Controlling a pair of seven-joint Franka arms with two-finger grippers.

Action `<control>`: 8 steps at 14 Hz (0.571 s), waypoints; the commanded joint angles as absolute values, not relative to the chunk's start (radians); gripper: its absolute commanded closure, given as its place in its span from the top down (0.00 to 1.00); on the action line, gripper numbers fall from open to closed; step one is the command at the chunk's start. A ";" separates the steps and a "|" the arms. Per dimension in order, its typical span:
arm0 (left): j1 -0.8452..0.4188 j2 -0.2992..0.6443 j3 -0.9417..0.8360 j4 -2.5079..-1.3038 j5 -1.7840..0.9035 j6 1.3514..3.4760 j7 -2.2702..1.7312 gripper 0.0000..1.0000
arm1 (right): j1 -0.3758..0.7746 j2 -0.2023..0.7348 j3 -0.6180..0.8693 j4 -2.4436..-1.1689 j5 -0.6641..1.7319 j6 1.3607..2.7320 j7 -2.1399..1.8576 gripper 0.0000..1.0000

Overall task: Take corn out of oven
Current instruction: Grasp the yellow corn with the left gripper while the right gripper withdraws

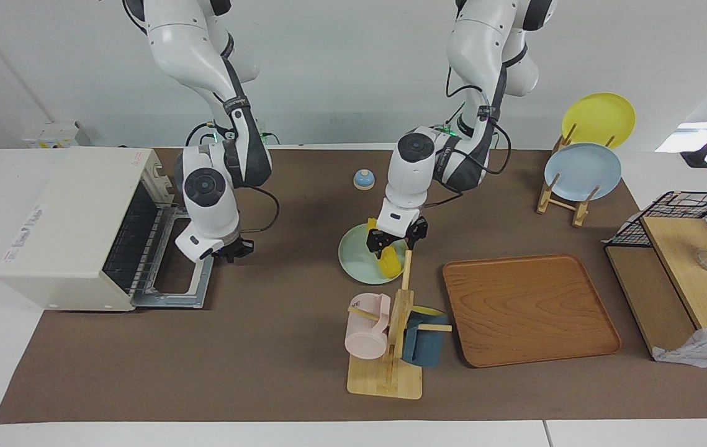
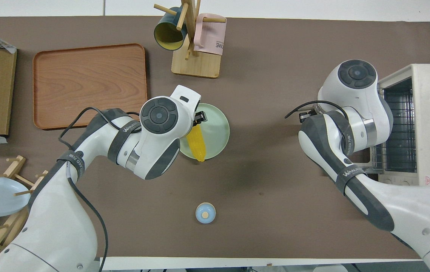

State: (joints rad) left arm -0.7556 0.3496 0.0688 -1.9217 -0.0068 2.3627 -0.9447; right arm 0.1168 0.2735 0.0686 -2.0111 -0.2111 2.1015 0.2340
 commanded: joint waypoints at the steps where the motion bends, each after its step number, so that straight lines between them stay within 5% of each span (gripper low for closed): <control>1: -0.779 0.364 0.081 -1.902 0.014 2.367 -1.008 0.00 | 0.098 0.250 0.077 -2.059 -0.282 2.121 0.215 0.02; 5: -0.758 0.338 0.093 -1.870 0.031 2.262 -0.999 0.00 | 0.097 0.252 0.077 -2.065 -0.327 2.120 0.213 0.02; 8: -0.553 0.288 0.104 -1.872 0.060 2.184 -0.672 0.00 | 0.094 0.253 0.077 -2.046 -0.414 2.093 0.166 0.02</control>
State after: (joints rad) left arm -0.6933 0.3225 0.1071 -1.8637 0.0442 2.2336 -0.8675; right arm 0.1127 0.2732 0.0736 -2.0393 -0.3491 2.1004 0.2134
